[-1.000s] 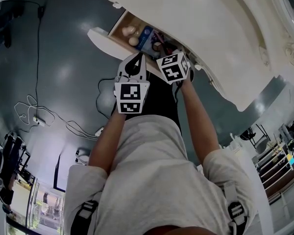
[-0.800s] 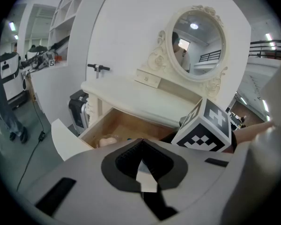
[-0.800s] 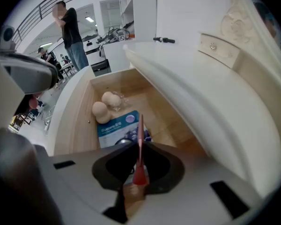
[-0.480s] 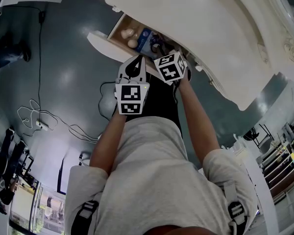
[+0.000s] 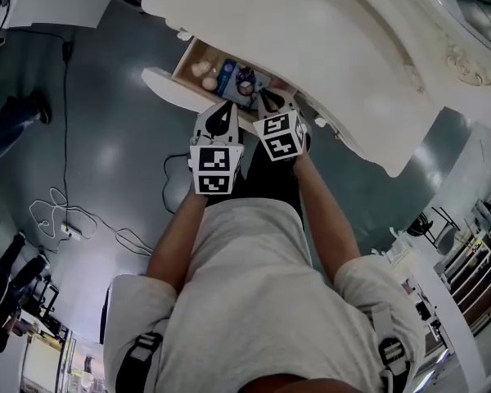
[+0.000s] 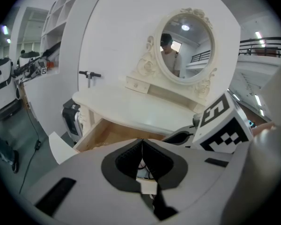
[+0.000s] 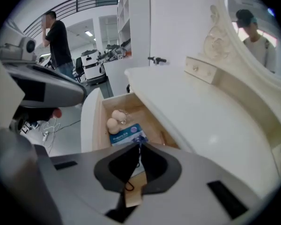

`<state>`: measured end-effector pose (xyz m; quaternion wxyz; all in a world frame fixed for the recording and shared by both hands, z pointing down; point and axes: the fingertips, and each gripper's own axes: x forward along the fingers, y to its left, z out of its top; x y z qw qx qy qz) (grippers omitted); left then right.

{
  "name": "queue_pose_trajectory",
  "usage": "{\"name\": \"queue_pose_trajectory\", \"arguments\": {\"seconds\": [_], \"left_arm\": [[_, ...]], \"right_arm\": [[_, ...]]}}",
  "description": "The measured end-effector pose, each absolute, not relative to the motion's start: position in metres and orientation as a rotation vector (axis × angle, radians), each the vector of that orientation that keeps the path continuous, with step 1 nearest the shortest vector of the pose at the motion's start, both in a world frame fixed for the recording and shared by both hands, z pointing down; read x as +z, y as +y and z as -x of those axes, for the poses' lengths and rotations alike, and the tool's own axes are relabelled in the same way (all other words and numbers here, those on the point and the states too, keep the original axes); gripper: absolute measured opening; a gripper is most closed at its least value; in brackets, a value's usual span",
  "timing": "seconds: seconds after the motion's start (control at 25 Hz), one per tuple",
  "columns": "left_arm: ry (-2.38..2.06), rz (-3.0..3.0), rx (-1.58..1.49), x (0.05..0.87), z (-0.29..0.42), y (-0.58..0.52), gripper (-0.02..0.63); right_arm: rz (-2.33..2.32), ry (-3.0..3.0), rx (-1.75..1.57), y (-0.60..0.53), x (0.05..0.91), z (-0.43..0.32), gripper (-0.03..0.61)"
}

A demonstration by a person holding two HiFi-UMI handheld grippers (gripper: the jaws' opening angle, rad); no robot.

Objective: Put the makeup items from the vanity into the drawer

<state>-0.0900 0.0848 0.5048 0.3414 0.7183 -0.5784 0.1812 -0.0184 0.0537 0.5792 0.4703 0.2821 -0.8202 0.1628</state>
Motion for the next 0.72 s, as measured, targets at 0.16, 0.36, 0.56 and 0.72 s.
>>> {"name": "queue_pose_trajectory", "arguments": {"seconds": [0.16, 0.36, 0.56, 0.72], "left_arm": [[-1.537, -1.901, 0.442, 0.475, 0.081, 0.077, 0.008], [-1.615, -1.887, 0.397, 0.442, 0.068, 0.07, 0.008], [-1.629, -1.974, 0.34, 0.405, 0.037, 0.062, 0.008], [-1.652, -2.023, 0.32, 0.381, 0.019, 0.062, 0.008]], "right_arm": [[-0.774, -2.089, 0.387, 0.059, 0.535, 0.007, 0.015], [-0.908, -2.208, 0.368, 0.049, 0.471, -0.011, 0.015], [-1.049, -2.347, 0.347, 0.033, 0.407, -0.033, 0.014], [-1.109, -2.416, 0.32, 0.035, 0.373, -0.047, 0.014]]}}
